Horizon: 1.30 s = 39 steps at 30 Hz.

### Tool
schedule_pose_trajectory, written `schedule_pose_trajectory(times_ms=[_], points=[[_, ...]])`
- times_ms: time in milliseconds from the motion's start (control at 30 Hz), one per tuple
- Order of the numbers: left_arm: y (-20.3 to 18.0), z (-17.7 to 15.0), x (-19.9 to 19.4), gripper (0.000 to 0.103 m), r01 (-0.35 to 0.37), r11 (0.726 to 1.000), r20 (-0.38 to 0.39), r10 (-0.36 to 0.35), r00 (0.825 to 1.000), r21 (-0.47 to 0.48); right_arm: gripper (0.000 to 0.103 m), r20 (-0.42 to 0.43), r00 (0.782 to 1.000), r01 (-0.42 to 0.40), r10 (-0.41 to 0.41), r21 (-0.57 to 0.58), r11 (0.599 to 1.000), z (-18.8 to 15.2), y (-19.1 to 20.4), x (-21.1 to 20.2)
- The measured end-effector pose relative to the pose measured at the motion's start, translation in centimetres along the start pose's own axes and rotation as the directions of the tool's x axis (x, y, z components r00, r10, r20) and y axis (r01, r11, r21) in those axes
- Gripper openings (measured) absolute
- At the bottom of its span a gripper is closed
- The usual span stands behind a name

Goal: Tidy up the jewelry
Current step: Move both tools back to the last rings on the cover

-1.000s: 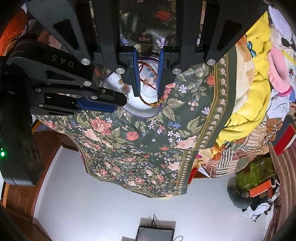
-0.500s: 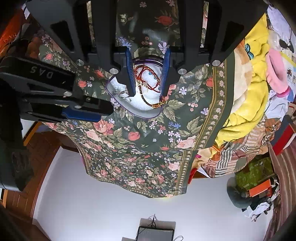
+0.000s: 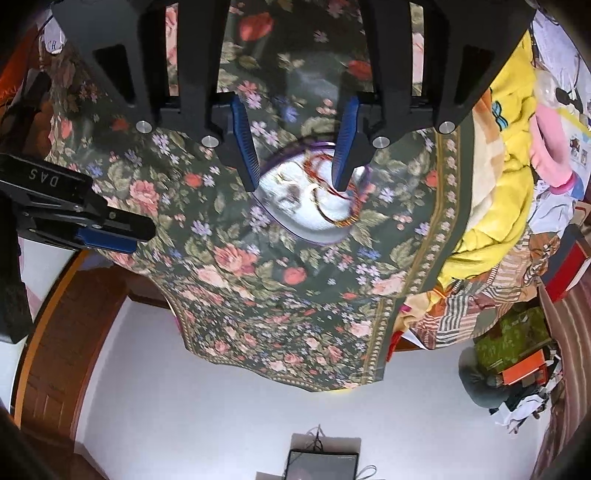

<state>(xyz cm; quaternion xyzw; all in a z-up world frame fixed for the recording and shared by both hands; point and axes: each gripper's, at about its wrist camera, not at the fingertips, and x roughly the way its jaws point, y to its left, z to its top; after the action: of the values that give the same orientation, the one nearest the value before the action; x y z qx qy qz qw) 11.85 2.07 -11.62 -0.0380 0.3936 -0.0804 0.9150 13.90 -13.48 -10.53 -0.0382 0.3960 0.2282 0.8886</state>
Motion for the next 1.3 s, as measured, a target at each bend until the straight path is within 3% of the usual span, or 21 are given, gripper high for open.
schedule_pose_trajectory(times_ms=[167, 467, 867, 1033, 1067, 1300], points=[[-1.9, -0.9, 0.6, 0.043, 0.020, 1.000, -0.034, -0.020, 0.999, 0.023, 0.040, -0.059, 0.998, 0.038, -0.035, 0.048, 0.998, -2.3, -2.5, 0.1], [-4.8, -2.3, 2.9, 0.044, 0.071, 0.996, -0.111, -0.064, 0.992, 0.059, 0.040, -0.161, 0.986, 0.042, -0.028, 0.086, 0.995, -5.8, -4.1, 1.8], [-4.9, -3.1, 4.9, 0.044, 0.088, 0.995, -0.150, -0.078, 0.985, 0.056, 0.040, -0.210, 0.977, -0.013, 0.032, 0.094, 0.995, -5.9, -3.3, 4.7], [-4.5, -3.2, 5.2, 0.044, 0.093, 0.995, -0.156, -0.086, 0.984, 0.040, 0.027, -0.210, 0.977, -0.006, 0.023, 0.078, 0.997, -5.7, -2.8, 5.8], [-4.5, -3.2, 5.2, 0.044, 0.094, 0.995, -0.156, -0.087, 0.984, 0.039, 0.018, -0.206, 0.978, -0.002, 0.018, 0.079, 0.997, -5.6, -2.8, 5.9], [-4.5, -3.2, 4.9, 0.044, 0.090, 0.995, -0.148, -0.083, 0.986, 0.047, 0.017, -0.186, 0.983, 0.006, 0.007, 0.066, 0.998, -5.5, -2.4, 5.3]])
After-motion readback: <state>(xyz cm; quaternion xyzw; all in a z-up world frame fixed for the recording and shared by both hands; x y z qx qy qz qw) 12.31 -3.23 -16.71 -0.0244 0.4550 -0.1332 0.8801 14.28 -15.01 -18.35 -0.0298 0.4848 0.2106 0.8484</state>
